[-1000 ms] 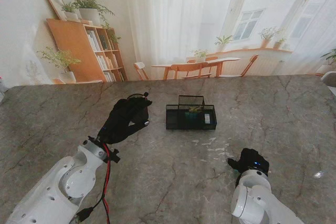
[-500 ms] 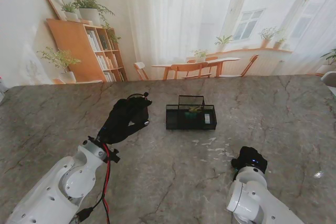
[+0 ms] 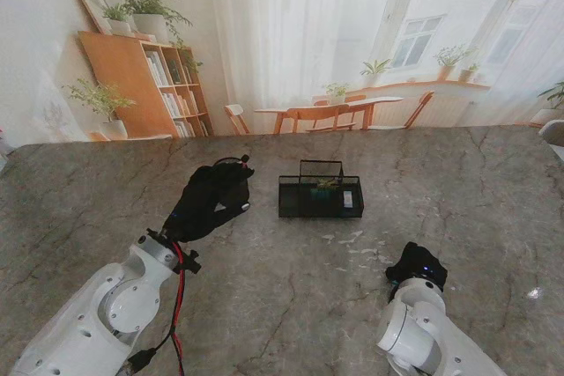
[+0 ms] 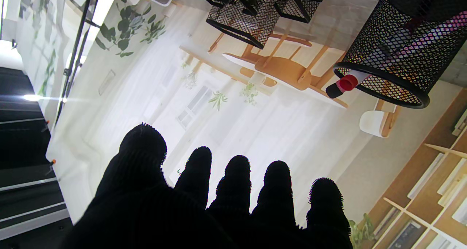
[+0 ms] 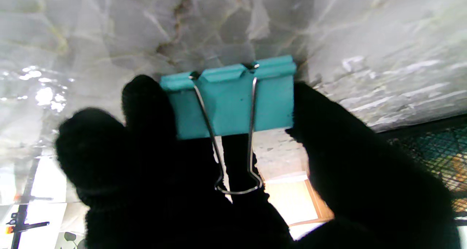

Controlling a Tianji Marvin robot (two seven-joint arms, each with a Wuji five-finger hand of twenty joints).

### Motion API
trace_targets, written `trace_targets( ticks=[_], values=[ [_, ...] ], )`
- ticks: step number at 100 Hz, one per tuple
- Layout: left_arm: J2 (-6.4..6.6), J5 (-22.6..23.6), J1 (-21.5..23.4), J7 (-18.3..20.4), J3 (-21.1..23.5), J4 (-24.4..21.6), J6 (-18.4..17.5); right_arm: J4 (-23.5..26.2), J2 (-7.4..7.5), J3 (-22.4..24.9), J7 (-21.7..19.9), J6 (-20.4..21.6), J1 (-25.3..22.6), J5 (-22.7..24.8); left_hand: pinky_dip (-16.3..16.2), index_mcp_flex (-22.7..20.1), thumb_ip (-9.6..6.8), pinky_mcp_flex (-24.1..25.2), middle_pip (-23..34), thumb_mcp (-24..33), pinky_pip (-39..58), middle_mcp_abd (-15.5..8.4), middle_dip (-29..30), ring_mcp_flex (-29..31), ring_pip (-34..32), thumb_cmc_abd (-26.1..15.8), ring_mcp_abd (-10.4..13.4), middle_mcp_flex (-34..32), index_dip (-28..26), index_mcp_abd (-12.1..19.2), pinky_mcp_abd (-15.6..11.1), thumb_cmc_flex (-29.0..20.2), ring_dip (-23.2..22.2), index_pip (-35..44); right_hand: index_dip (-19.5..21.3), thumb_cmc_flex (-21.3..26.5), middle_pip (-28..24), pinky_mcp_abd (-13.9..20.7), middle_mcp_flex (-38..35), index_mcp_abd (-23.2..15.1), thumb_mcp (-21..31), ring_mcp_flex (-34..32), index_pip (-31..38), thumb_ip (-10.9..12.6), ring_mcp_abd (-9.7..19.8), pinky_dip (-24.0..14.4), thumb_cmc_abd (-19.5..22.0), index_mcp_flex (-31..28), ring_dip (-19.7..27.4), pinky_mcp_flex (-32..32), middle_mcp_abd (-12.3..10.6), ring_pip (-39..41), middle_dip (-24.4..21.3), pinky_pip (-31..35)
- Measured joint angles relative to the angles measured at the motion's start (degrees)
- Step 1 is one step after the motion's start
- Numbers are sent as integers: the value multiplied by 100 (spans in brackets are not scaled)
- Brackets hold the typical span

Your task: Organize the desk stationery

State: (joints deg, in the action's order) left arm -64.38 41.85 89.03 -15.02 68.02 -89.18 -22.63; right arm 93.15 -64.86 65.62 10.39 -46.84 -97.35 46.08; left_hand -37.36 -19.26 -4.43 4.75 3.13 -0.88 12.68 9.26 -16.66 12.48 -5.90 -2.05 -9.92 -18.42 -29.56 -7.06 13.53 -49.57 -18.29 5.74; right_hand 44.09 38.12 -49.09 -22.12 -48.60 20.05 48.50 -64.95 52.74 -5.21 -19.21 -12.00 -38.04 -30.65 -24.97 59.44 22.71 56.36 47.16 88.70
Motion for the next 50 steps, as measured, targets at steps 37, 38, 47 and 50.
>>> trace_targets(
  ticks=[37, 38, 47, 50],
  values=[
    [1, 2, -1, -2, -4, 0, 0, 169, -210, 301, 371, 117, -247, -445, 0, 0, 0, 0, 0, 0, 0, 0, 0, 0, 0, 0, 0, 0, 0, 0, 0, 0, 0, 0, -209, 62, -50, 0, -296, -128, 122, -180, 537, -239, -4, 59, -290, -145, 9, 121, -407, -322, -175, 0],
    [1, 3, -2, -2, -4, 0, 0, 179, -215, 310, 379, 119, -255, -466, 0, 0, 0, 0, 0, 0, 0, 0, 0, 0, 0, 0, 0, 0, 0, 0, 0, 0, 0, 0, -210, 73, -50, 0, -296, -128, 122, -180, 538, -239, -5, 59, -313, -145, 24, 121, -407, -342, -176, 0],
    [1, 4, -3, -3, -4, 0, 0, 262, -253, 374, 456, 137, -307, -633, 0, 0, 0, 0, 0, 0, 0, 0, 0, 0, 0, 0, 0, 0, 0, 0, 0, 0, 0, 0, -226, 93, -48, 0, -296, -128, 122, -180, 545, -292, -11, 59, -331, -146, 65, 121, -408, -435, -177, 0],
    [1, 4, -3, -3, -4, 0, 0, 288, -266, 394, 478, 139, -320, -664, 0, 0, 0, 0, 0, 0, 0, 0, 0, 0, 0, 0, 0, 0, 0, 0, 0, 0, 0, 0, -254, 95, -48, 0, -296, -129, 122, -180, 545, -292, -11, 59, -341, -147, 67, 121, -408, -447, -178, 0]
  ],
)
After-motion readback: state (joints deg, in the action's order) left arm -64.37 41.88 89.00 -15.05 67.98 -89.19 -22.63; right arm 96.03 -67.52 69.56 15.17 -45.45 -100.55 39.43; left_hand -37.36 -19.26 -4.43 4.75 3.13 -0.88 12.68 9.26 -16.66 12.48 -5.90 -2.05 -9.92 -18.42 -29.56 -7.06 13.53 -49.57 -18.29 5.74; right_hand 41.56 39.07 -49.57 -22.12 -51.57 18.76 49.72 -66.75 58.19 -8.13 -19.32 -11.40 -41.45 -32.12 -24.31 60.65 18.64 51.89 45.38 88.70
